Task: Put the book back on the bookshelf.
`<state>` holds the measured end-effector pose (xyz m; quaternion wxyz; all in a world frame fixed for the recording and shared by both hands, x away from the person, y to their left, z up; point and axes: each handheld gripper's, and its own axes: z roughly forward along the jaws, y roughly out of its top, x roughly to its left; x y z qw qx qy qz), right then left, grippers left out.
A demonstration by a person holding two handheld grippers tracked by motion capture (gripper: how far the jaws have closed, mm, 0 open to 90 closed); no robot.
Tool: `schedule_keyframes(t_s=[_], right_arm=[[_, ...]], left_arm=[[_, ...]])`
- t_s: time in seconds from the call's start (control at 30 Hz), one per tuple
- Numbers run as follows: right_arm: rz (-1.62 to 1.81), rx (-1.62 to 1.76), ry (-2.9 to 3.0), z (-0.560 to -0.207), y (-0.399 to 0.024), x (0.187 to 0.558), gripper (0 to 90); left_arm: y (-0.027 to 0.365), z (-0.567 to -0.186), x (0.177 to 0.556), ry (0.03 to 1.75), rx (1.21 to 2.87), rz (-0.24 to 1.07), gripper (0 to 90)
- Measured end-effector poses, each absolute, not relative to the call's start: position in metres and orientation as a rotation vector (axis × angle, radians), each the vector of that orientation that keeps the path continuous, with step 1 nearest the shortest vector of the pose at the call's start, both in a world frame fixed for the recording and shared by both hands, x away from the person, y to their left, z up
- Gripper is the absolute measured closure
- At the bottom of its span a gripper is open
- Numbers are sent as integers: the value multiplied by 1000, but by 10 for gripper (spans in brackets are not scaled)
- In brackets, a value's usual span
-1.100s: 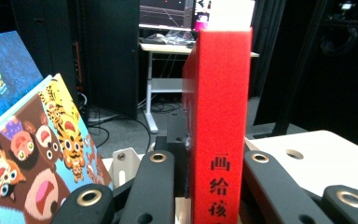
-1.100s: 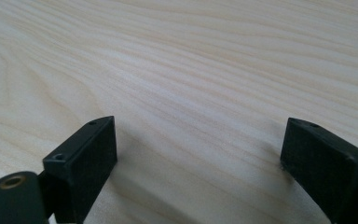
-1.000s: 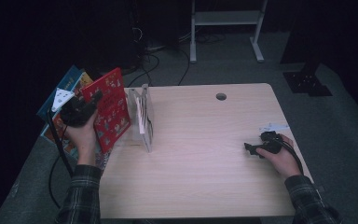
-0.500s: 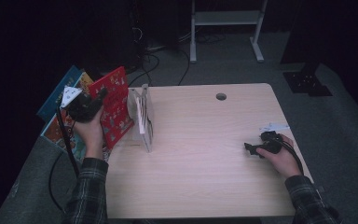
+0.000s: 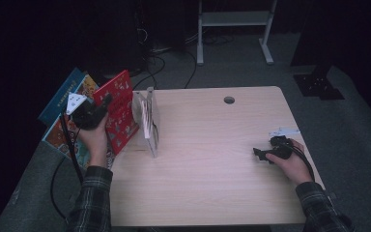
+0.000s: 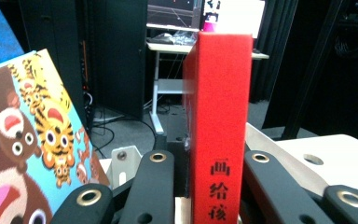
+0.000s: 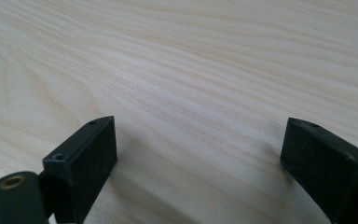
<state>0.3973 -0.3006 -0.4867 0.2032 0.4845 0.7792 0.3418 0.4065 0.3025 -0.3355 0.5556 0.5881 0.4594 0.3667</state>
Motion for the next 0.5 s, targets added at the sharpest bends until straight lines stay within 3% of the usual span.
schedule_keyframes(t_s=[0.5], right_arm=[[953, 1353, 2173, -487, -301, 397, 97]], left_arm=[[304, -345, 399, 1160, 1416, 848, 795]])
